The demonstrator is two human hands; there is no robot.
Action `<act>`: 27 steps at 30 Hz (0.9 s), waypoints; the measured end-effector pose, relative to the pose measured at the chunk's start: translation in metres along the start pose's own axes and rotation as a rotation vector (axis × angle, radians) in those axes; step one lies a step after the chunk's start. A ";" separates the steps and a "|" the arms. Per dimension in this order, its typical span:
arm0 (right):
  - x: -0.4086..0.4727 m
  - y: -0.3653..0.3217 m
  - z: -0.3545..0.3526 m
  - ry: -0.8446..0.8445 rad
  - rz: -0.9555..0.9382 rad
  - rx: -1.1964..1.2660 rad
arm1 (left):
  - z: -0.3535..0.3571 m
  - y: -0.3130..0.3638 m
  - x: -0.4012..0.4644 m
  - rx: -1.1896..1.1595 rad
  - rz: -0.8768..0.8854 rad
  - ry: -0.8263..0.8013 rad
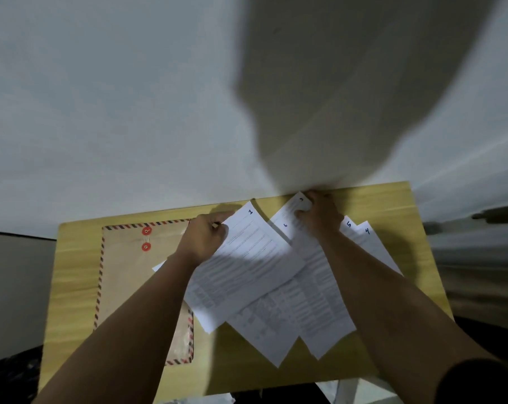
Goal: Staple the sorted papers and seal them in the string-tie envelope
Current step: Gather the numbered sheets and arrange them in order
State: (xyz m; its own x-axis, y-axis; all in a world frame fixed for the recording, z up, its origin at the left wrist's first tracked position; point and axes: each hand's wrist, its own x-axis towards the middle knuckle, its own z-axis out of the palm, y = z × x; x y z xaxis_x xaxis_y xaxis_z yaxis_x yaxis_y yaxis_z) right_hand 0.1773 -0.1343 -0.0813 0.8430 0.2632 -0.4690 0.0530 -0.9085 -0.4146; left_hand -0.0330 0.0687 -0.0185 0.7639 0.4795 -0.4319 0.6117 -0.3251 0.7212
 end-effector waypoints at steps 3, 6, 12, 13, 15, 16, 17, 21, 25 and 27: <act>0.003 0.000 0.001 -0.007 -0.011 -0.029 | -0.002 -0.001 -0.003 -0.007 -0.013 0.004; 0.004 0.001 0.001 0.070 -0.031 -0.063 | -0.005 -0.001 -0.009 -0.029 0.016 -0.005; -0.021 -0.007 -0.017 0.201 -0.172 -0.089 | -0.015 0.003 -0.026 -0.074 0.000 0.043; -0.027 -0.010 -0.024 0.218 -0.214 -0.111 | -0.018 0.005 -0.032 -0.071 0.013 0.051; -0.043 -0.015 -0.039 0.254 -0.319 -0.144 | -0.026 0.009 -0.046 -0.079 0.036 0.063; -0.052 -0.018 -0.047 0.268 -0.374 -0.144 | -0.030 0.012 -0.054 -0.083 0.049 0.067; -0.063 -0.022 -0.056 0.280 -0.420 -0.134 | -0.034 0.015 -0.061 -0.077 0.064 0.075; -0.115 -0.043 -0.092 0.356 -0.515 -0.083 | -0.053 0.027 -0.097 -0.030 0.163 0.173; -0.172 -0.067 -0.131 0.378 -0.575 0.043 | -0.076 0.040 -0.136 -0.018 0.268 0.234; -0.199 -0.082 -0.149 0.397 -0.609 0.101 | -0.089 0.048 -0.156 -0.032 0.325 0.265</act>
State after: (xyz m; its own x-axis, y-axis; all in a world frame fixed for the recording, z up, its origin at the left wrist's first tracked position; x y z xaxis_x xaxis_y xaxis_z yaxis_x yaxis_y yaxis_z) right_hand 0.0849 -0.1605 0.1628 0.8111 0.5572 0.1778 0.5409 -0.5989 -0.5905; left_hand -0.1408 0.0511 0.1317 0.8340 0.5510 -0.0281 0.3380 -0.4701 0.8153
